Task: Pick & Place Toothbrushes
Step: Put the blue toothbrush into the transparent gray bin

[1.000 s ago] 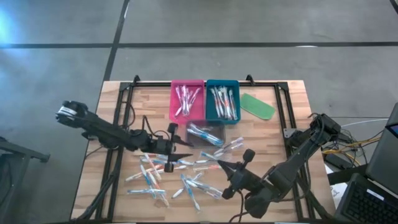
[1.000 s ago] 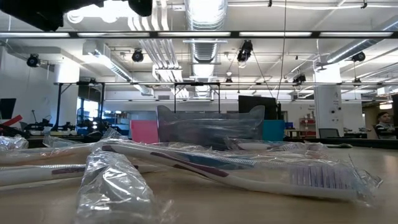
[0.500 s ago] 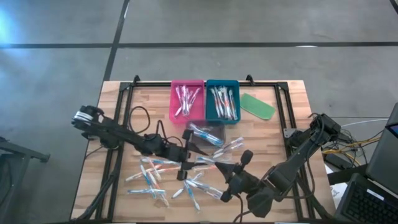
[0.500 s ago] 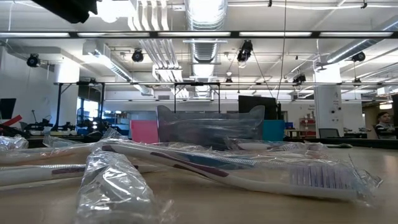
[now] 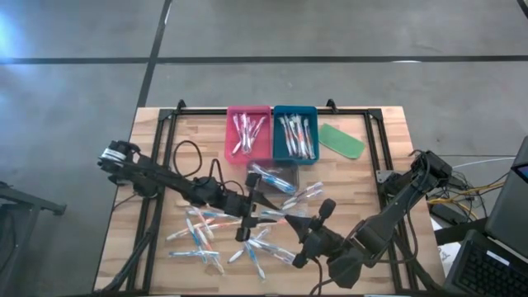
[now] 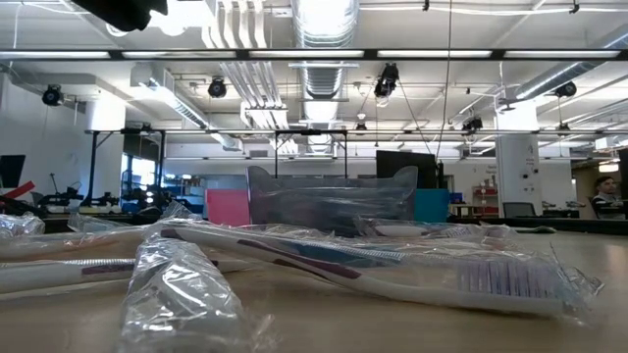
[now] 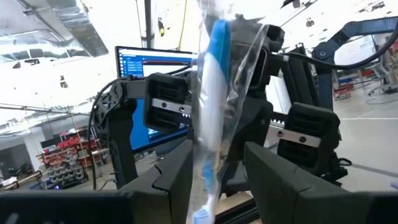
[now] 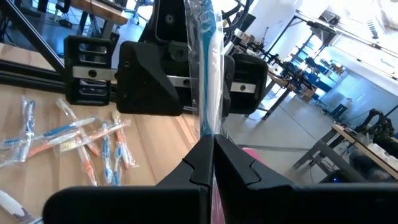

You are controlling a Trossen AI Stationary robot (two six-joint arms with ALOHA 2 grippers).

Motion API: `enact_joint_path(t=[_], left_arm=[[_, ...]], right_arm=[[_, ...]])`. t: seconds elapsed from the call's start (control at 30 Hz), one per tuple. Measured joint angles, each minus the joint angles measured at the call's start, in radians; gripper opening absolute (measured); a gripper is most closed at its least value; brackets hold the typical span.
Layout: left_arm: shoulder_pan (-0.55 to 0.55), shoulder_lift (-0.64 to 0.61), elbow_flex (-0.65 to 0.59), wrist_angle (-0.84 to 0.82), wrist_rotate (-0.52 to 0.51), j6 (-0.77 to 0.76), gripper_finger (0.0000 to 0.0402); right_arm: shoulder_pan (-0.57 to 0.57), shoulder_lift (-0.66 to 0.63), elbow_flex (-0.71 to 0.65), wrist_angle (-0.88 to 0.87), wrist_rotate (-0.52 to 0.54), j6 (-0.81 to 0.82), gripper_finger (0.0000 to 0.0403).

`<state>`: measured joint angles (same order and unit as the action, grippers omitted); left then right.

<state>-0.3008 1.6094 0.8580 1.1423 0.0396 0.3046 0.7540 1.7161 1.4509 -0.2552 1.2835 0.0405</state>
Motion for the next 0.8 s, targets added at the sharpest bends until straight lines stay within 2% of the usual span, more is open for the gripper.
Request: enact_joint_path(t=[0.27,0.4,0.6,0.8], left_arm=[[0.000,0.046,0.050,0.000,0.011,0.008,0.0143],[0.000,0.045,0.056,0.002,0.014,0.009,0.0109],[0.001,0.045,0.056,0.001,0.014,0.016,0.0032],[0.001,0.044,0.056,-0.010,0.015,0.008,0.0028]], right_arm=[[-0.002,0.000,0.000,-0.001,0.000,-0.001,0.0008],[-0.002,0.000,0.000,-0.001,0.000,-0.012,0.0008],[-0.002,0.000,0.000,-0.001,-0.001,-0.015,0.0008],[-0.002,0.000,0.000,-0.001,-0.001,0.005,0.0008]])
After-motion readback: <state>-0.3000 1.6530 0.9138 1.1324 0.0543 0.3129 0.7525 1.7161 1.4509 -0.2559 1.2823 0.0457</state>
